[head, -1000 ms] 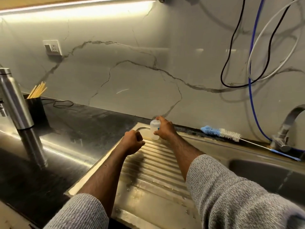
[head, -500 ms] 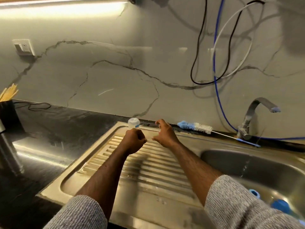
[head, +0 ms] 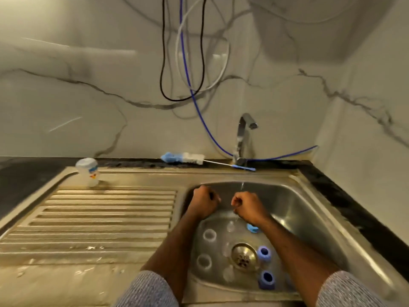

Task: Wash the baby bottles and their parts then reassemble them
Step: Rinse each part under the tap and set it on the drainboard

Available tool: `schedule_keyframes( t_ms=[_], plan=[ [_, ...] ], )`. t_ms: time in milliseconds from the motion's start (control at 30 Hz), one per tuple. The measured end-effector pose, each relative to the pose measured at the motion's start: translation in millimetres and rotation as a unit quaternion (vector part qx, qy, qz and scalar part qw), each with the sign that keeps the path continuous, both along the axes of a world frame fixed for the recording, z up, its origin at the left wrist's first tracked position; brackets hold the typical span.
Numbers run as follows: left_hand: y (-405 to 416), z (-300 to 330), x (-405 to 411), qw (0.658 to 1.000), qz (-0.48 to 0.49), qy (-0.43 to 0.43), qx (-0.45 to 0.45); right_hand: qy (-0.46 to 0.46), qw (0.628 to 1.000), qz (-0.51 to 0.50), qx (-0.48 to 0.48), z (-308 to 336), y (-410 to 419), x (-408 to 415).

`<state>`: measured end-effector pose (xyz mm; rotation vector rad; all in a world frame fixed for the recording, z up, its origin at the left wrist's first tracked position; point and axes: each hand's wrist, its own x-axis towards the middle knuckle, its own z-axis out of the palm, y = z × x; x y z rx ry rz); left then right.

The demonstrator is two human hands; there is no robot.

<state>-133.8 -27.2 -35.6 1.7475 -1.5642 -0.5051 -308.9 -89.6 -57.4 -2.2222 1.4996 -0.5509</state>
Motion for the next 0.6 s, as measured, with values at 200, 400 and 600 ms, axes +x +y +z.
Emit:
schedule_keyframes(
  t_ms=[200, 400, 600],
  plan=[
    [-31, -35, -28, 0.997, 0.045, 0.047, 0.045, 0.067, 0.994, 0.034, 0.077, -32, -17, -24],
    [-51, -54, -24, 0.995, 0.051, 0.066, 0.057, 0.15, 0.98, 0.073, 0.108, -55, -29, -1],
    [-58, -62, -27, 0.997, 0.02, 0.053, 0.052, 0.104, 0.99, 0.01, 0.094, -72, -34, 3]
  ],
)
